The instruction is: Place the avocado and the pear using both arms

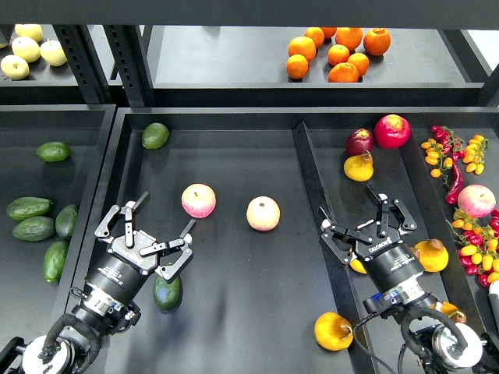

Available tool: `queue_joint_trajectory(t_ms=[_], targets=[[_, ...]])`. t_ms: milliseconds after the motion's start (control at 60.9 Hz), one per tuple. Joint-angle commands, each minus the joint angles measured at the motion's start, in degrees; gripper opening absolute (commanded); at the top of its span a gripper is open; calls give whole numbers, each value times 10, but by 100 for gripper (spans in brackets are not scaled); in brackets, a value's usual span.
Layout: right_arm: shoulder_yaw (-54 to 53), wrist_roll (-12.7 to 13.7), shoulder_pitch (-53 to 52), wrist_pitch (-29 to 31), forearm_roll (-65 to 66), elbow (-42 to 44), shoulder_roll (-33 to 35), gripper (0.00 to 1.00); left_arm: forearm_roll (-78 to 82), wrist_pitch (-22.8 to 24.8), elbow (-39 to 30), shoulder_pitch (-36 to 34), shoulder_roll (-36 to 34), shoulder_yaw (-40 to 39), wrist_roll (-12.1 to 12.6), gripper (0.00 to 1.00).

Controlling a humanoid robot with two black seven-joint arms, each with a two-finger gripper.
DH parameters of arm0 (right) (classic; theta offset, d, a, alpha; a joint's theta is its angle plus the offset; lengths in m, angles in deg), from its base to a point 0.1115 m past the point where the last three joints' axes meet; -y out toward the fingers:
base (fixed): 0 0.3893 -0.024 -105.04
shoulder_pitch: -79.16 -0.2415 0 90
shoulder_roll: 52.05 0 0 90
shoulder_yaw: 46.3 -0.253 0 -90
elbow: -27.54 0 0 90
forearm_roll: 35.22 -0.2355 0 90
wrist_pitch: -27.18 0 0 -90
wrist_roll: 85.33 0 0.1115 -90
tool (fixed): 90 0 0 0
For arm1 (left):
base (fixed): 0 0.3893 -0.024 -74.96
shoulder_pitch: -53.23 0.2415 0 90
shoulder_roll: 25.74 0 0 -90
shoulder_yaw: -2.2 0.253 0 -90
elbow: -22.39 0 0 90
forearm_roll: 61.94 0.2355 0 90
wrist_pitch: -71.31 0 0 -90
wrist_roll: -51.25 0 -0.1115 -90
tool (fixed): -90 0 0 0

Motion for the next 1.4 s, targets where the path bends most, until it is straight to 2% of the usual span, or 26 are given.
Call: queue_joint_trajectory(t_ms=[0, 1380], targets=[[0, 0, 1, 2, 0, 0, 0, 100, 0, 0, 0, 0, 0, -1, 3, 99], [6, 0, -18, -7, 0, 0, 0, 100, -4, 0, 6, -18, 0, -1, 4, 99]])
